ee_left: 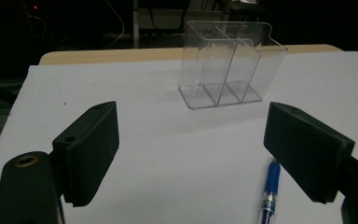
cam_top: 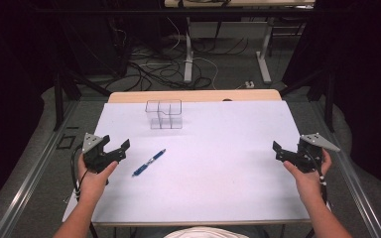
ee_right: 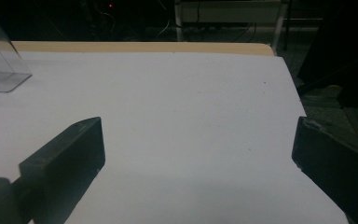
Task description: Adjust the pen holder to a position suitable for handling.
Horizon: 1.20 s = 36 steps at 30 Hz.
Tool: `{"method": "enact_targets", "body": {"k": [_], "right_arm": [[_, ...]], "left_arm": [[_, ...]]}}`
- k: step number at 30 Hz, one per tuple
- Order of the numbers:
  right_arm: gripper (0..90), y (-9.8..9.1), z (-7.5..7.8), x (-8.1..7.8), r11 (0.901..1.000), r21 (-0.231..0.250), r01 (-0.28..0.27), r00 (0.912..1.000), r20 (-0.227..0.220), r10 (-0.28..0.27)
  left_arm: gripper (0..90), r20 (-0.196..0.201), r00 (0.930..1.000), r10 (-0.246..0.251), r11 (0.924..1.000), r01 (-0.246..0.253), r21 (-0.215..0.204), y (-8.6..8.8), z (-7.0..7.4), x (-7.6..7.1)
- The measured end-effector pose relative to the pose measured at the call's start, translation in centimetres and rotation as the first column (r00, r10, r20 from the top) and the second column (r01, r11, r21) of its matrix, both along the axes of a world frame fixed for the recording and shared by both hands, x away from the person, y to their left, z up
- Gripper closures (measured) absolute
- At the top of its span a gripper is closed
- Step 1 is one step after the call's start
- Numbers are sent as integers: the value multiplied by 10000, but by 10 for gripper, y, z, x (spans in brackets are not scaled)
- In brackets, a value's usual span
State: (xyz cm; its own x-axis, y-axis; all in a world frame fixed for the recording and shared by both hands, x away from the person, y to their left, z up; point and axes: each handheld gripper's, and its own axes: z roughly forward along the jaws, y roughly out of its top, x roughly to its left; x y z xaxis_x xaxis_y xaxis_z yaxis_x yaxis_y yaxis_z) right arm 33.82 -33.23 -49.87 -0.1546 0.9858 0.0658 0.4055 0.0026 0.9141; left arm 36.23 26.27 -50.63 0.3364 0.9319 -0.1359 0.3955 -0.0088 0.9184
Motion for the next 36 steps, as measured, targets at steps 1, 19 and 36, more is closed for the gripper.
{"method": "enact_targets", "body": {"k": [1,19,36], "right_arm": [[54,1,-1,-1,9997,248,12,10000,-83,-10],[114,5,-2,0,9999,31,-140,9999,50,140],[143,6,-3,0,9997,241,-80,9999,-80,82]], "left_arm": [[222,-61,10000,5,10000,-5,31,0,2,2],[377,-319,9994,-143,9979,163,634,-21,44,51],[582,-1067,9943,-14,9977,86,670,-43,83,96]]}}
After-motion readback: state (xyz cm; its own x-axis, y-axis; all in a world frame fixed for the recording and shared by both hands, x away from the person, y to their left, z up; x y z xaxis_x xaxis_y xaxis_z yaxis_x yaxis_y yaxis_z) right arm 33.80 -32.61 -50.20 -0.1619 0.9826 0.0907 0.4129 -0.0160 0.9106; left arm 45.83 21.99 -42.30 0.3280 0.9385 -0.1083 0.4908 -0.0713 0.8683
